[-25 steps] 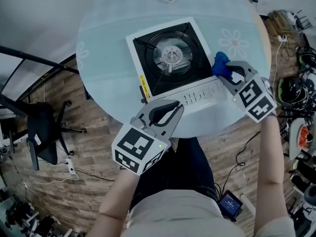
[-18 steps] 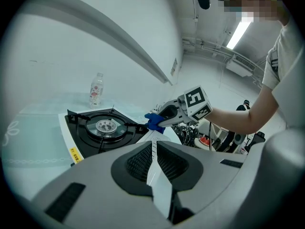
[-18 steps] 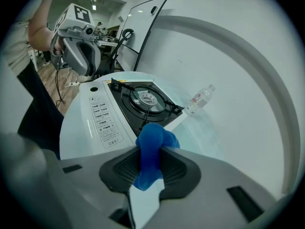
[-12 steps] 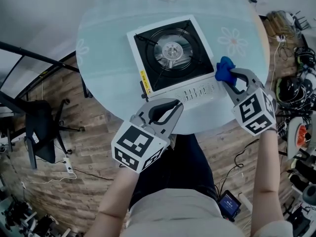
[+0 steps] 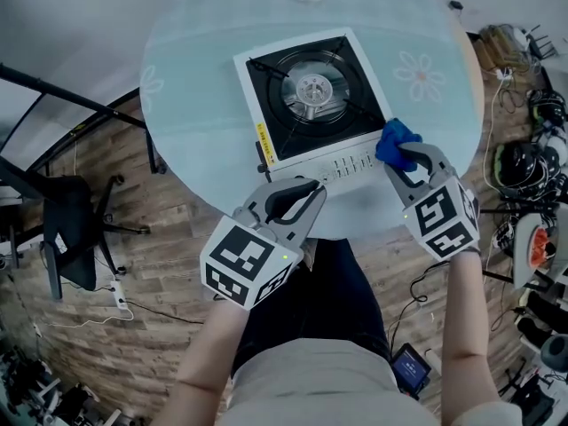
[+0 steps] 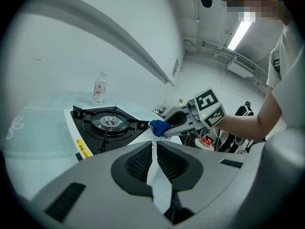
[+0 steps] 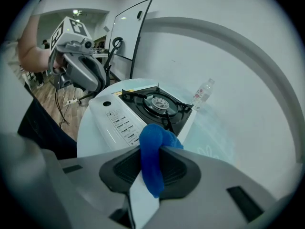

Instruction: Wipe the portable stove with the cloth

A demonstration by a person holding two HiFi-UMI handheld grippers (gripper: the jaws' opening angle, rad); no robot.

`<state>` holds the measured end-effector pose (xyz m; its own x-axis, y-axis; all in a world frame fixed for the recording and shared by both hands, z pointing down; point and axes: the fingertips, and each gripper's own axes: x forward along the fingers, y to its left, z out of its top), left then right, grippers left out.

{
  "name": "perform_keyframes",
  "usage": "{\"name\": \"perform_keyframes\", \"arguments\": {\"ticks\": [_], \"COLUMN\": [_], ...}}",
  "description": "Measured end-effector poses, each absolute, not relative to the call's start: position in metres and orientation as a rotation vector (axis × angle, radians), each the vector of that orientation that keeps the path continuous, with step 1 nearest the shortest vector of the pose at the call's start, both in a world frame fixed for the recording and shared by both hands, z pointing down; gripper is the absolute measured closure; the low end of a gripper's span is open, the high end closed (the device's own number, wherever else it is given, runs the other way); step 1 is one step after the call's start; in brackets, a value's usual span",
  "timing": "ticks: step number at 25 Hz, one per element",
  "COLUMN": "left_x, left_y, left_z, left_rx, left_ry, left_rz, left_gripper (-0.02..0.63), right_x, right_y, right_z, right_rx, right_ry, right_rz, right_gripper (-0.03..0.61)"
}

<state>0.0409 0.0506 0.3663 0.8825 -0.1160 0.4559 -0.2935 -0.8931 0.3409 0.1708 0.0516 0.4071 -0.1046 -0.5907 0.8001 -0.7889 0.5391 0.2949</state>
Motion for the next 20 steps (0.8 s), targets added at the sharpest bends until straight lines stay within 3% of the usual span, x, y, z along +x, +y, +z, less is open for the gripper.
{"name": "perform_keyframes", "arguments": {"ticks": [20], "left_x": [0.016], "left_y": [0.048], "left_z": [0.389], "left_rx": [2.568], "left_ry": [-0.391], "left_rz": [0.613], "left_gripper": [0.566], "right_x": [0.124], "right_y": [0.046], "right_z": [0.408], "right_rx": [1.239], "right_ry": [-1.947], "right_rz": [0.475], "right_gripper": [0.468]}}
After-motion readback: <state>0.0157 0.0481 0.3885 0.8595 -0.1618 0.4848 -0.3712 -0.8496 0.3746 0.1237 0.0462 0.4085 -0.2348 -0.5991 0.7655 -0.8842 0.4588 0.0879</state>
